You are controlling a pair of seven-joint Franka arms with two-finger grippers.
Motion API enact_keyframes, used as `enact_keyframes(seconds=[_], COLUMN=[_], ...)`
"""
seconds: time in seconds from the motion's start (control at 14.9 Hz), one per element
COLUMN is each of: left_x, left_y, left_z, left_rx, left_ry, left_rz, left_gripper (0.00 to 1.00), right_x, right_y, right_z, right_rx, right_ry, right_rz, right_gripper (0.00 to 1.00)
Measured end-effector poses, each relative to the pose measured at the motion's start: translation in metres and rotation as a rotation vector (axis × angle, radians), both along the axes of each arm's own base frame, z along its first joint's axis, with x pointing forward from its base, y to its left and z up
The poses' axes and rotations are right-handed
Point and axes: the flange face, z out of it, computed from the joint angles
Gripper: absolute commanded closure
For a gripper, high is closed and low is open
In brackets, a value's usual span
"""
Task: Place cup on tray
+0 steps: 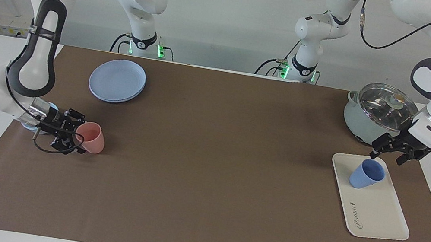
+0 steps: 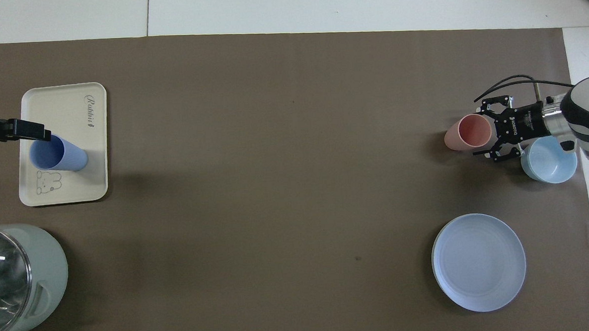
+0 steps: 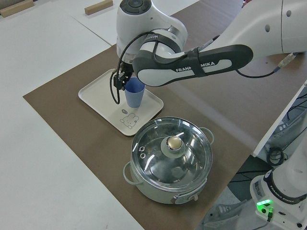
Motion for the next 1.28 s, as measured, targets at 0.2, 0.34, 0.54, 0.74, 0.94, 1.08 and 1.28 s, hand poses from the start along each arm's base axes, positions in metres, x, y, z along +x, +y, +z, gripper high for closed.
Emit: enact_keyframes(seconds=[0.2,0.34,0.54,0.74,0.94,1.08,1.28], left_x=[-0.015,-0.03,-0.051,-0.061,-0.071,-0.078,-0.083], left_y=[-0.068,-0.107,-0.153,-0.164,-0.155,-0.152,-0.143], left_z=[0.026,0.035,0.033,0.041,0.07,0.099,0.114], left_rx=[0.042,0.05,0.06,0.062,0.065,0.066,0.067], left_ry=[0.047,0.077,0.104,0.094,0.095,0.095,0.1], left_rz=[-0.066,-0.063,-0.023,-0.004,0.009,0.013,0.018], left_gripper=[0.0,0.0,0.0,0.0,0.0,0.0,0.0], right_x=[-0.003,-0.005,-0.004,0.001,0.003,0.0,-0.013], right_y=[-0.016,-0.022,-0.017,0.009,0.023,0.038,0.072], right_z=[0.002,0.007,0.033,0.065,0.088,0.111,0.159], right_rx=[-0.095,-0.171,-0.33,-0.468,-0.506,-0.509,-0.498], right_ry=[-0.062,-0.087,-0.122,-0.142,-0.187,-0.209,-0.232], right_rz=[0.149,0.276,0.531,0.737,0.84,0.88,0.975], right_gripper=[0.0,0.0,0.0,0.0,0.0,0.0,0.0])
